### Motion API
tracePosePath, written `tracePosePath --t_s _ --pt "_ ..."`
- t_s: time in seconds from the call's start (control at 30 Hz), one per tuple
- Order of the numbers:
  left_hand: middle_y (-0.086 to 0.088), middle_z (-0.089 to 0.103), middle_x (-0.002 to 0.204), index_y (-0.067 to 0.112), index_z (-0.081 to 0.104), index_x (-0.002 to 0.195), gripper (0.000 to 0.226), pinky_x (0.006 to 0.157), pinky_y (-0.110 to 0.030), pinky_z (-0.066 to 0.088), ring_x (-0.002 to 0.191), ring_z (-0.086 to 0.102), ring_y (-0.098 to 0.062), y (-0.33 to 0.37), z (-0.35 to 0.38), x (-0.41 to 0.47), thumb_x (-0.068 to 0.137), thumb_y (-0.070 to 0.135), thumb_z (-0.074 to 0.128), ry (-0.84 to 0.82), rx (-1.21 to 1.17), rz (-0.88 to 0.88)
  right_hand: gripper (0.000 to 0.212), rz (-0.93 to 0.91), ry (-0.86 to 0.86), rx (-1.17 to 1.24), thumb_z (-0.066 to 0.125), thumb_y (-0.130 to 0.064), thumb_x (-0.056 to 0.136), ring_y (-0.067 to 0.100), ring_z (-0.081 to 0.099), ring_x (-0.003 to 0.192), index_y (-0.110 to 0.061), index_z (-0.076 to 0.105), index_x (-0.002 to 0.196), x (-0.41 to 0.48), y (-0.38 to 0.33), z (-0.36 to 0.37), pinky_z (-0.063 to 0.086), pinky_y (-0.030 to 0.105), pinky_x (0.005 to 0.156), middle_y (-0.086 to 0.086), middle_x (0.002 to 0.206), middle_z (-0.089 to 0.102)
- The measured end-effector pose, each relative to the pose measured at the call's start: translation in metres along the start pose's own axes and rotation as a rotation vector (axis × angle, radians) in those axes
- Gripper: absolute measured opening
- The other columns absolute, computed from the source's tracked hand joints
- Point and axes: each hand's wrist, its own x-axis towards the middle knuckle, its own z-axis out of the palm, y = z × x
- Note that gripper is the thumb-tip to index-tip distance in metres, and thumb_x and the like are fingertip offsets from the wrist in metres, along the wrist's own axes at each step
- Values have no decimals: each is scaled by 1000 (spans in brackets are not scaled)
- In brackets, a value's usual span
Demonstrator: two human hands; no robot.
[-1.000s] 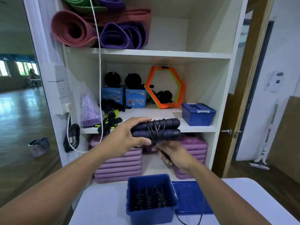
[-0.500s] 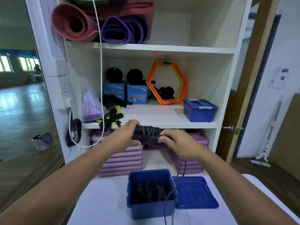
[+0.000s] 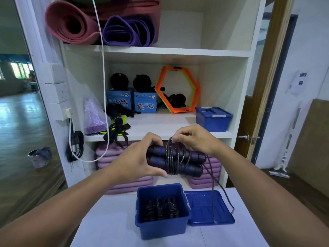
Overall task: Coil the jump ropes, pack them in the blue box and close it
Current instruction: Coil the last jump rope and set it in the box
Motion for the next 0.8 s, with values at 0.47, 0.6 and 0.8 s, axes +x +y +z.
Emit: tracePosePath --t_s 0.47,0.6,0.8 --pt "11 67 105 32 56 118 62 69 -37 59 74 69 -16 -42 -22 33 67 32 92 407 -125 -287 20 43 -17 -397 40 -35 104 18 63 75 -24 57 108 -15 40 87 48 35 66 0 83 66" --pt "3 70 102 24 52 113 59 73 -42 58 74 68 -20 -73 -23 37 68 29 91 350 24 -381 13 -15 14 -745 39 -28 104 38 60 95 -24 49 112 -15 26 85 46 41 71 7 110 65" --pt "3 63 110 22 44 113 61 88 -37 53 97 63 -15 -80 -16 35 72 31 89 22 175 -351 29 -137 167 -963 34 -42 105 31 63 97 -26 57 113 -12 -11 60 45 38 72 -2 114 64"
